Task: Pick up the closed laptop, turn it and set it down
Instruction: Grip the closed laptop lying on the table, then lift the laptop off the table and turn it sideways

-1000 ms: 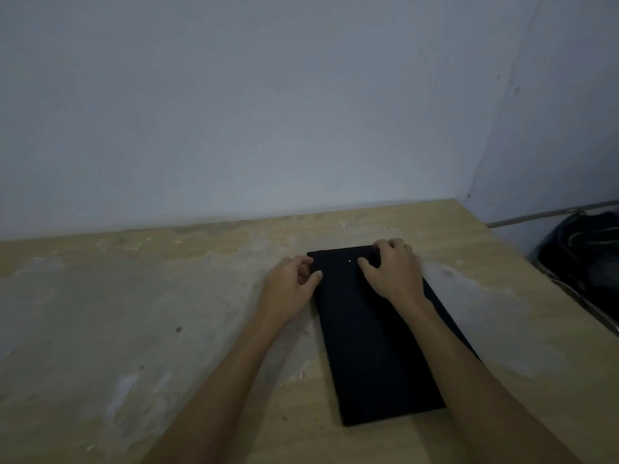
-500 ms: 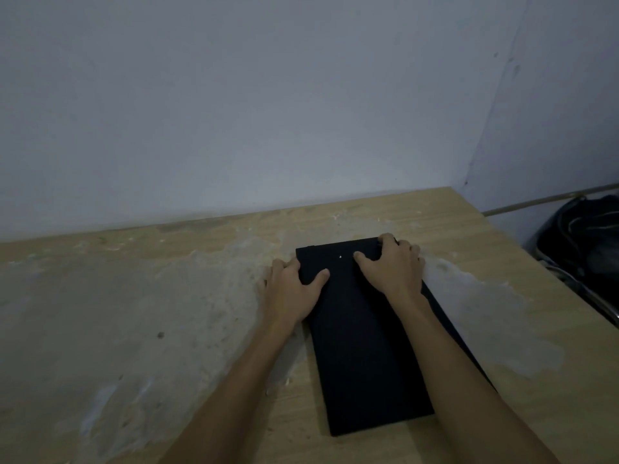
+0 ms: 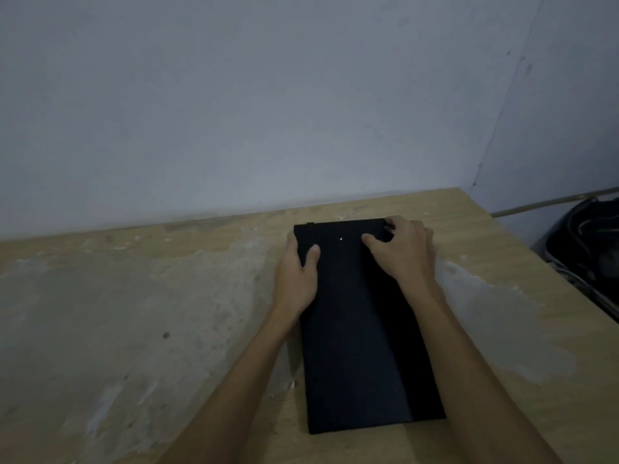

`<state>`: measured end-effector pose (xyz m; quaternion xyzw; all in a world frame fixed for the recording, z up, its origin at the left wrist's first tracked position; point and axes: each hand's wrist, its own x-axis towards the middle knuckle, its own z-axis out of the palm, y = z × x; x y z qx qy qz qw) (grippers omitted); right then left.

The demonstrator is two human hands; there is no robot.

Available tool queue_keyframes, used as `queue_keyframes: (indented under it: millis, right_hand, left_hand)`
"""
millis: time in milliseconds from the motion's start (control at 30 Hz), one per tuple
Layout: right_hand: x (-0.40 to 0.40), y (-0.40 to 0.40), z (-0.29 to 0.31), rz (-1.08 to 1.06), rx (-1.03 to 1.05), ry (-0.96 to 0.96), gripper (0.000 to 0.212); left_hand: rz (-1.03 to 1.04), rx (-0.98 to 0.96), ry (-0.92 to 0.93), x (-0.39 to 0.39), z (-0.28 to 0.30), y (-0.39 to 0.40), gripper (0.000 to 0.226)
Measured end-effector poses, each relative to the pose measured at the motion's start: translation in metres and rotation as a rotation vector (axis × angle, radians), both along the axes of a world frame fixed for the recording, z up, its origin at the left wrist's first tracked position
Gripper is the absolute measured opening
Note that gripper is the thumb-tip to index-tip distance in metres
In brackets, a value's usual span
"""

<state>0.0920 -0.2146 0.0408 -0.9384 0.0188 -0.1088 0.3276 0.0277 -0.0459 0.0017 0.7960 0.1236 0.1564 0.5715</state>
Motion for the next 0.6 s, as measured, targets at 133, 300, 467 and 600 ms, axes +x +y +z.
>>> queue_keyframes:
  millis: [133, 300, 467, 600]
  right_hand:
    - [0.001, 0.01, 0.0, 0.095, 0.093, 0.005, 0.062]
    - [0.0, 0.017, -0.006, 0.147, 0.349, 0.093, 0.069]
    - [-0.001, 0.025, -0.017, 0.232, 0.701, 0.299, 0.062]
    - [-0.002, 0.032, -0.021, 0.298, 0.913, 0.364, 0.037]
  left_hand:
    - [-0.002, -0.103, -0.066, 0.004, 0.01, 0.029, 0.05]
    - [-0.006, -0.245, -0.055, 0.001, 0.018, 0.06, 0.043]
    - [0.038, -0.349, -0.065, -0.004, 0.022, 0.076, 0.037]
    - [0.015, -0.367, -0.089, -0.007, 0.028, 0.082, 0.034]
